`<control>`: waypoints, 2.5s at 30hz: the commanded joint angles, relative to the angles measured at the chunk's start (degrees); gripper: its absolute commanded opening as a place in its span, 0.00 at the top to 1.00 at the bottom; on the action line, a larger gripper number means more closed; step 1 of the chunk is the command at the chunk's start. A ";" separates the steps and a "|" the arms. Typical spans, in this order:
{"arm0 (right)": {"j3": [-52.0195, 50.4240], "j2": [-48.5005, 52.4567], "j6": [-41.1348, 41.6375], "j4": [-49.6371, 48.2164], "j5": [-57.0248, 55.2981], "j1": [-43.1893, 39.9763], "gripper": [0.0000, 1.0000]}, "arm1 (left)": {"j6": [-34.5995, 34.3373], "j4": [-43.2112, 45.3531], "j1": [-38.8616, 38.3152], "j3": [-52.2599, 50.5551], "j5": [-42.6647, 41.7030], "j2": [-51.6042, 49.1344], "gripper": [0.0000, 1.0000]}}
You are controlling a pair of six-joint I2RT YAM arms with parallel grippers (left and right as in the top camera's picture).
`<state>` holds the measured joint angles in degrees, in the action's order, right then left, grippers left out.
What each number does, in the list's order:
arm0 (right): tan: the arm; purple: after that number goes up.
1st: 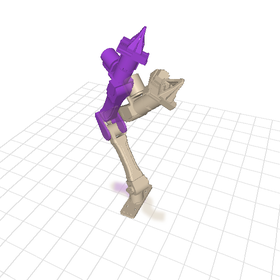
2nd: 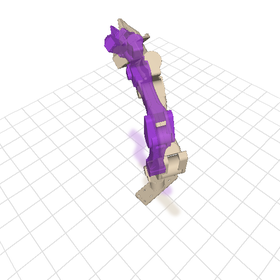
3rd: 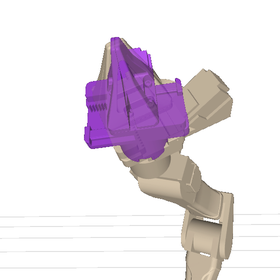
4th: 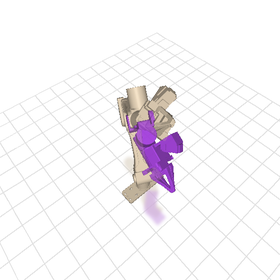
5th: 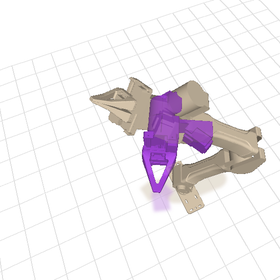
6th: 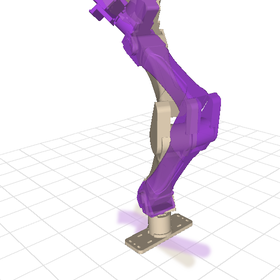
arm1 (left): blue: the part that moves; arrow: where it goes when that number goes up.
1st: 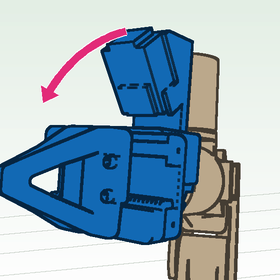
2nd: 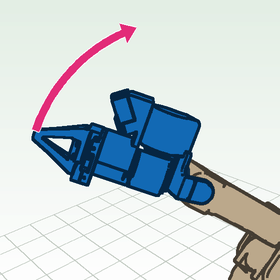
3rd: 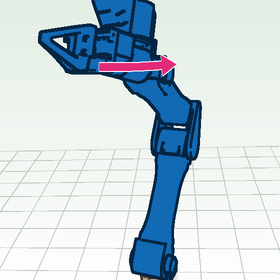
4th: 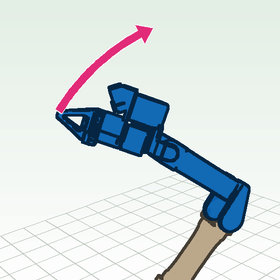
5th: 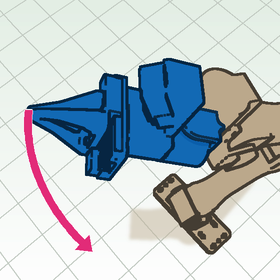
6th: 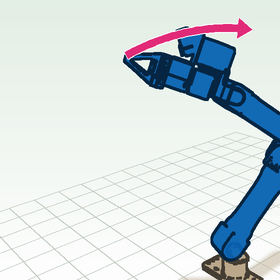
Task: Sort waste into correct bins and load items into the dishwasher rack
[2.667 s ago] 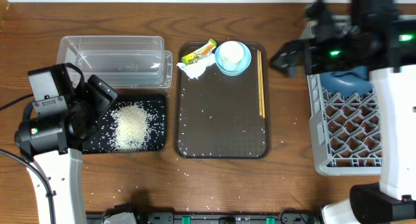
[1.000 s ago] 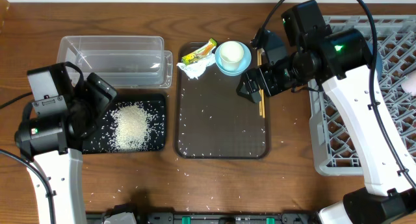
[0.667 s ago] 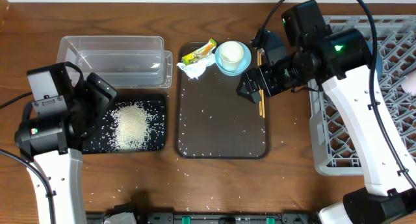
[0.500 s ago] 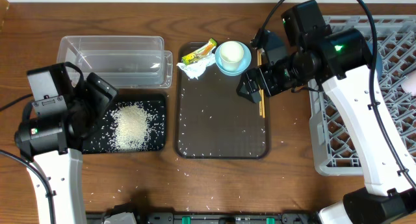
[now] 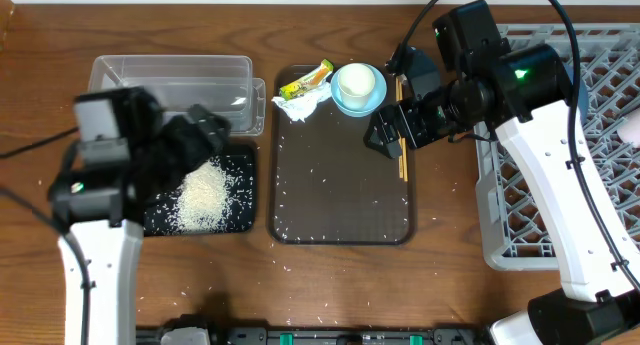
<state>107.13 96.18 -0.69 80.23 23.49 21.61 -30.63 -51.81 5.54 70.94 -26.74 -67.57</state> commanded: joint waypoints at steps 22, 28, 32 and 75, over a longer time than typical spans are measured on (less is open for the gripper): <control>-0.11 -0.15 -0.66 -0.07 -0.17 0.61 0.01 | 10.88 -0.09 -20.02 16.52 16.96 -28.94 0.08; -0.11 -0.15 -0.66 -0.07 -0.17 0.55 0.01 | 10.91 1.84 -19.96 16.52 17.00 -29.00 0.08; -0.11 -0.15 -0.66 -0.07 -0.17 0.55 0.01 | 10.93 2.45 -19.91 16.52 17.44 -29.00 0.08; -0.11 -0.15 -0.68 -0.07 -0.15 0.55 0.01 | 10.23 -5.95 9.07 16.52 18.43 -18.91 0.08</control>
<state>107.13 96.18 -0.69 80.23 23.49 21.63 -20.73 -57.47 14.44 86.17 -8.62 -86.48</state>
